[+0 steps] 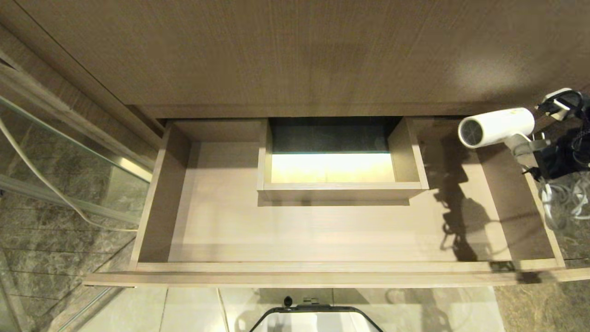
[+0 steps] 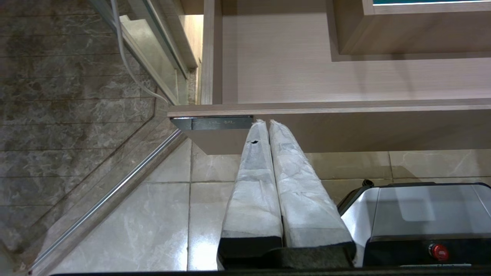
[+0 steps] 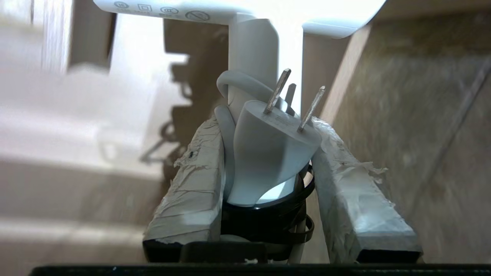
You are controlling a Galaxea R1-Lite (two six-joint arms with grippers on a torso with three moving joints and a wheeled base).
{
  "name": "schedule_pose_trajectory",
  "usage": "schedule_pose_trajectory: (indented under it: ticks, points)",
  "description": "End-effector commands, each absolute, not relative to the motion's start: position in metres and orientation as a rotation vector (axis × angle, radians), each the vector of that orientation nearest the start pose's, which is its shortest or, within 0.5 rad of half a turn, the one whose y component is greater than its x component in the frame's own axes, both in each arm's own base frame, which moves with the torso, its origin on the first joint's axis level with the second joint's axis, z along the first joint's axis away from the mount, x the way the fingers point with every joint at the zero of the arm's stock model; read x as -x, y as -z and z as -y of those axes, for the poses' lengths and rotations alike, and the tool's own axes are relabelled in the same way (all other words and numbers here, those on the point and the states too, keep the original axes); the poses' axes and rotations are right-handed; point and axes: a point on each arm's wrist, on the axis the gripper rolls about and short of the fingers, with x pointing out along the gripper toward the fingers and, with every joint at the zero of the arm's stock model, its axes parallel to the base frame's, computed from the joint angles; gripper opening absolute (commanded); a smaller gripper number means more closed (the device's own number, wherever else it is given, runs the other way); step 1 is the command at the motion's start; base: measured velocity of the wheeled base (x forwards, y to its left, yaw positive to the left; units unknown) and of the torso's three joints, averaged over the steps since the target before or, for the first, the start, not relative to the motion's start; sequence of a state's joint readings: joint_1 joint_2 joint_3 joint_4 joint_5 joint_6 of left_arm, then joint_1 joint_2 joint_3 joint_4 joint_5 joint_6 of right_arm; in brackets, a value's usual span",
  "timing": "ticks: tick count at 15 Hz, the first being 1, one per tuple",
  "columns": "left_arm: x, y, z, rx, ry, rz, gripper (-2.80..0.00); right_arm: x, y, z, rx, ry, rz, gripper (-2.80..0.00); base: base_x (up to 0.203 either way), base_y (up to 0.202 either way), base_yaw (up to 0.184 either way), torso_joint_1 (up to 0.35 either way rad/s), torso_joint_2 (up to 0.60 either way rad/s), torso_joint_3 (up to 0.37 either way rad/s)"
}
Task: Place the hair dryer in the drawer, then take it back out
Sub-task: Place it on the countertop
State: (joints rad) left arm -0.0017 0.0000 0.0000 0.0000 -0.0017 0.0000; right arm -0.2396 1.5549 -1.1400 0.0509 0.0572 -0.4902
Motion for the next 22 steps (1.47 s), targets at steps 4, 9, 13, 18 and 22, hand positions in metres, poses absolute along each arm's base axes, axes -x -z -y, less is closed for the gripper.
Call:
schedule_pose_trajectory:
  ticks: [4, 9, 13, 18, 22]
  points:
    - [0.023, -0.075, 0.000, 0.000, 0.003, -0.002, -2.80, -0.111, -0.274, 0.025, 0.487, 0.110, -0.281, -2.80, 0.000, 0.000, 0.000, 0.000, 0.00, 0.000]
    - [0.023, -0.075, 0.000, 0.000, 0.003, -0.002, -2.80, -0.076, -0.247, 0.017, 0.495, 0.111, -0.294, -2.80, 0.000, 0.000, 0.000, 0.000, 0.00, 0.000]
    - [0.023, -0.075, 0.000, 0.000, 0.003, -0.002, -2.80, -0.045, -0.248, 0.010, 0.508, 0.139, -0.228, -2.80, 0.000, 0.000, 0.000, 0.000, 0.00, 0.000]
    - [0.023, -0.075, 0.000, 0.000, 0.003, -0.002, -2.80, -0.017, -0.243, 0.003, 0.512, 0.128, -0.203, -2.80, 0.000, 0.000, 0.000, 0.000, 0.00, 0.000]
    - [0.023, -0.075, 0.000, 0.000, 0.003, -0.002, -2.80, -0.002, -0.235, 0.000, 0.514, 0.123, -0.182, -2.80, 0.000, 0.000, 0.000, 0.000, 0.00, 0.000]
